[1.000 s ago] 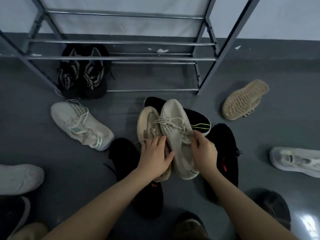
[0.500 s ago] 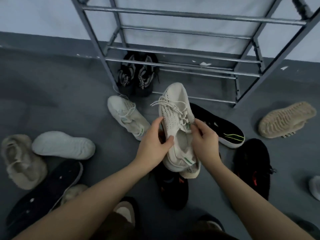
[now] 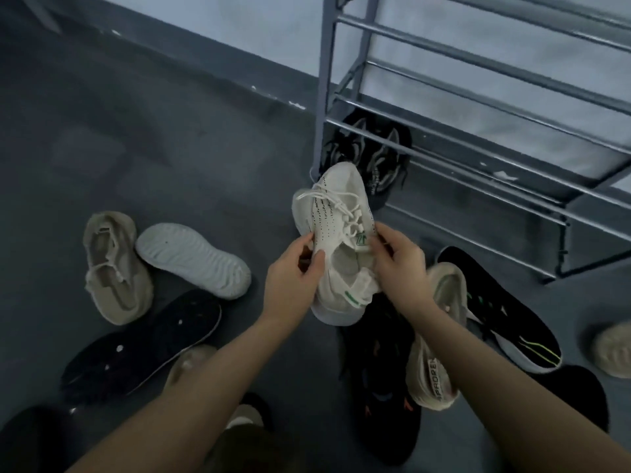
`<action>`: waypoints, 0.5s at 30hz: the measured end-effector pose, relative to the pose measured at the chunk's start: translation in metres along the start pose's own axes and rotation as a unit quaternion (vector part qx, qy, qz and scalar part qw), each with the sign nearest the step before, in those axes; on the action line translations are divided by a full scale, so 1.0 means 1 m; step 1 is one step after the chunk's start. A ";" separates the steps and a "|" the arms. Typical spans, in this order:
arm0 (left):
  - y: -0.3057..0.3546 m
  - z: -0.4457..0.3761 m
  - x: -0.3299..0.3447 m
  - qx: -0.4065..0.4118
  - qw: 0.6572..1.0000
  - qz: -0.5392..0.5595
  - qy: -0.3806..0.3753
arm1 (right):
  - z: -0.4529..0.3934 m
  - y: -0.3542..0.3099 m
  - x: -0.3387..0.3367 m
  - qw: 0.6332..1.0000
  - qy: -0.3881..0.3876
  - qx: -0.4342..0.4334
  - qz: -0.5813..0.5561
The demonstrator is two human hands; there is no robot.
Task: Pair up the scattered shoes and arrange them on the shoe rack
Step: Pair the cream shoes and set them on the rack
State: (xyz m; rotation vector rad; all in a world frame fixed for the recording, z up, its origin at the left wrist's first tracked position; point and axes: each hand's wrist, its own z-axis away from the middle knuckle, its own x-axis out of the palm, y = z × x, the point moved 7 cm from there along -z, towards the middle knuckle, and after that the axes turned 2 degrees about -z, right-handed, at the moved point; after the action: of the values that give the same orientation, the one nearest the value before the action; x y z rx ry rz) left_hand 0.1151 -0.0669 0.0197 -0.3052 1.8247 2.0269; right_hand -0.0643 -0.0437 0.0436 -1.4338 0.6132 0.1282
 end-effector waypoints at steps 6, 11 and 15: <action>-0.060 -0.017 -0.034 -0.084 0.991 -0.050 0.091 | -0.046 0.052 0.051 0.987 -0.054 0.071 0.132; -0.089 -0.025 -0.034 -0.121 0.985 -0.085 0.093 | -0.053 0.108 0.080 0.949 -0.117 0.132 0.262; -0.092 -0.028 -0.032 -0.126 0.983 -0.091 0.099 | -0.055 0.118 0.082 0.951 -0.107 0.147 0.249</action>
State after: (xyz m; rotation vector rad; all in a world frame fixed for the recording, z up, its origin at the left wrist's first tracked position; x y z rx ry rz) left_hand 0.1803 -0.0924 -0.0540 -0.7424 1.5797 2.1601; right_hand -0.0646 -0.1002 -0.0998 -0.9383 0.7686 0.5598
